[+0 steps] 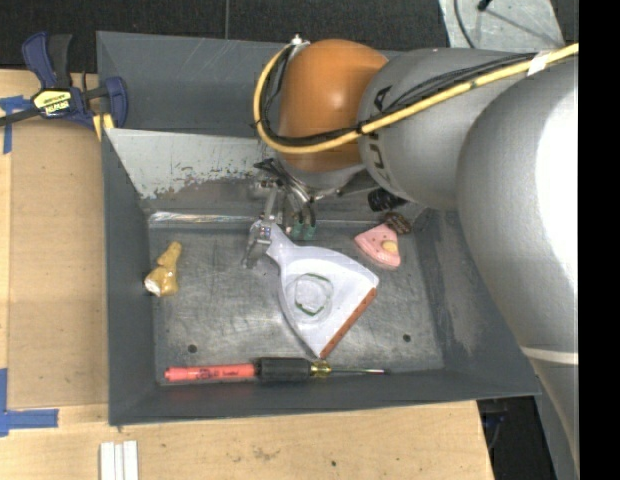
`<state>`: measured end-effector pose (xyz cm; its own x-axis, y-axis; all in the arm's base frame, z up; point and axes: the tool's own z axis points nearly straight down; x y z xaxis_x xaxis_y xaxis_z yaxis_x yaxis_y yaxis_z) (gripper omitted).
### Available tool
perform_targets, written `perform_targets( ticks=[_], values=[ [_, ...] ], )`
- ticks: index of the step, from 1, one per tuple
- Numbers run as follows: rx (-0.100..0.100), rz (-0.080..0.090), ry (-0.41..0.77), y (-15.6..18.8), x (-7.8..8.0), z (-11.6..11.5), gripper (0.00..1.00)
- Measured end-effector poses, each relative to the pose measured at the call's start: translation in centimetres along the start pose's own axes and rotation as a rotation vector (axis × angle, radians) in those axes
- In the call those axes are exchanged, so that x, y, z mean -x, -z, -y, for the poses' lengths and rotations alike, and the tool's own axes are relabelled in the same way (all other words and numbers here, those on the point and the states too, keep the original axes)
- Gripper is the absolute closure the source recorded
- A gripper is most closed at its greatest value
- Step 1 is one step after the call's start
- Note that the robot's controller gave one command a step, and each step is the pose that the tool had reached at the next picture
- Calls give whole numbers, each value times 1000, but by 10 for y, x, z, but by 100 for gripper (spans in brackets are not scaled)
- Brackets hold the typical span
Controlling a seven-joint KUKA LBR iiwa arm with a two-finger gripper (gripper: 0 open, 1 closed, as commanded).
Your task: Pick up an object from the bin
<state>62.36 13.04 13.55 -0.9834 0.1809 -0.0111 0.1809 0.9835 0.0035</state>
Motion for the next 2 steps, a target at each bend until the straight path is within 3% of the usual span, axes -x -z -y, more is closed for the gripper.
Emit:
perform_targets(
  ticks=[1, 2],
  values=[
    [0, -3, 15, -9, -1, -3, 0],
    [-2, -12, 72, -27, -3, 51, 0]
  ],
)
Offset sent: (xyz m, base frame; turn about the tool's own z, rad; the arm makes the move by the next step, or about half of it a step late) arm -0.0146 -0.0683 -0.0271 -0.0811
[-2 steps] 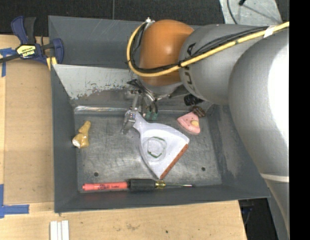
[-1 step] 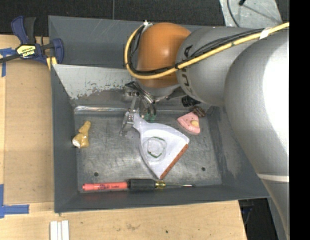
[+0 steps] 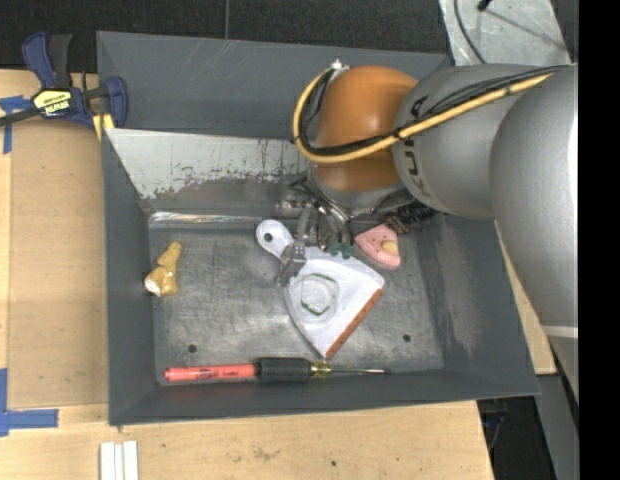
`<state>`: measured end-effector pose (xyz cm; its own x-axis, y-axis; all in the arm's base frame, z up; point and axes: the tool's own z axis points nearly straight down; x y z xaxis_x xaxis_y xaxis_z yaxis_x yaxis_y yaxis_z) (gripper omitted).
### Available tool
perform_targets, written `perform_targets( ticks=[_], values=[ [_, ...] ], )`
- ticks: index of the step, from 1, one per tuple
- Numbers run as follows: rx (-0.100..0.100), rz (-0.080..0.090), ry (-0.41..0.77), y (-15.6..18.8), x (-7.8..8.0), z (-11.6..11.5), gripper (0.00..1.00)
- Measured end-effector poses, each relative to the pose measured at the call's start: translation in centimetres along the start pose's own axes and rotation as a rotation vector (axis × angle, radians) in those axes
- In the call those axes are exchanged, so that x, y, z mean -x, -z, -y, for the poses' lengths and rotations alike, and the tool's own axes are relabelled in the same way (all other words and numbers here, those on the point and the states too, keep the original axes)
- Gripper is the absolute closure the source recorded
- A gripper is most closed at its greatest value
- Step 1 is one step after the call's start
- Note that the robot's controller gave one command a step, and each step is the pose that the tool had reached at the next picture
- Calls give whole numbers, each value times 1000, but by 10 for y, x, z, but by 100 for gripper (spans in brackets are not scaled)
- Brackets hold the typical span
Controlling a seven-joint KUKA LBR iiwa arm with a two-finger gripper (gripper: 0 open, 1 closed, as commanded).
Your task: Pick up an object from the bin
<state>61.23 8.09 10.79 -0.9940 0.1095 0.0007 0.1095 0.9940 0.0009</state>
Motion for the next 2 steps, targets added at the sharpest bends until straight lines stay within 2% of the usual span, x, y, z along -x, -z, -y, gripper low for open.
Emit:
perform_targets(
  ticks=[1, 2],
  values=[
    [0, 14, 105, -32, 10, -3, 100],
    [1, 14, 104, -32, 10, -3, 100]
  ],
)
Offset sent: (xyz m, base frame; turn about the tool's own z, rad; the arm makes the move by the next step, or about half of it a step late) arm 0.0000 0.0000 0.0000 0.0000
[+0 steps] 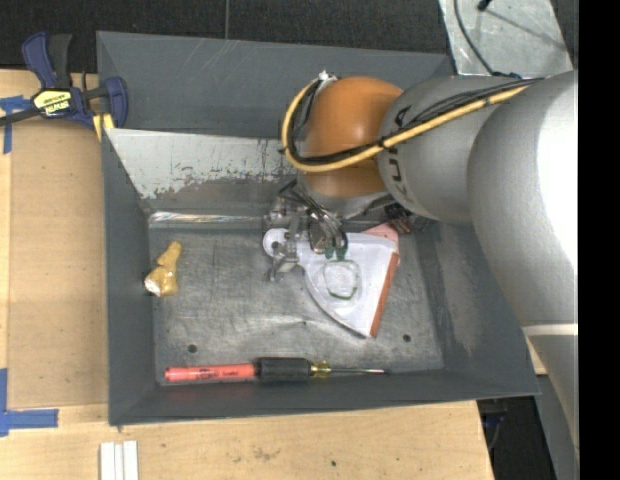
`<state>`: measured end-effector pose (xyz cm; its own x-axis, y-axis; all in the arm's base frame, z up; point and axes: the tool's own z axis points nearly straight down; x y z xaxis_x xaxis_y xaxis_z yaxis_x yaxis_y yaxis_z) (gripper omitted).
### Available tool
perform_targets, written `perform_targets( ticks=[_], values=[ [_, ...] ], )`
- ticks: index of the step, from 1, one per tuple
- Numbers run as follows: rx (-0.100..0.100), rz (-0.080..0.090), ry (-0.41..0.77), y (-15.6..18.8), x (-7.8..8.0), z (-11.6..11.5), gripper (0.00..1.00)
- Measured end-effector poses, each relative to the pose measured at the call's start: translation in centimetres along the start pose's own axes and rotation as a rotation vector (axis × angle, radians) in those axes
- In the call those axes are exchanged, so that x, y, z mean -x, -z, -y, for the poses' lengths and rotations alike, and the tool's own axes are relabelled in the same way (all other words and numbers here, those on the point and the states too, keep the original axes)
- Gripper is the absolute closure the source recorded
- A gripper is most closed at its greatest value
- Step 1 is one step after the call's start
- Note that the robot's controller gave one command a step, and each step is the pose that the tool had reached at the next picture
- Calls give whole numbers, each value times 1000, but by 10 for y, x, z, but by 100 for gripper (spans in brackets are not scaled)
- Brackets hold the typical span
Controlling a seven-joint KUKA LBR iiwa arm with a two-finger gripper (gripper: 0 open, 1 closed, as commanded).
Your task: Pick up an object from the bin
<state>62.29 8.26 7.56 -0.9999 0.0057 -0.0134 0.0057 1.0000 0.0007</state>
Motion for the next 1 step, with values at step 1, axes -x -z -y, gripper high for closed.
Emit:
perform_targets(
  ticks=[1],
  values=[
    [0, 0, 0, 0, 0, 0, 100]
  ],
)
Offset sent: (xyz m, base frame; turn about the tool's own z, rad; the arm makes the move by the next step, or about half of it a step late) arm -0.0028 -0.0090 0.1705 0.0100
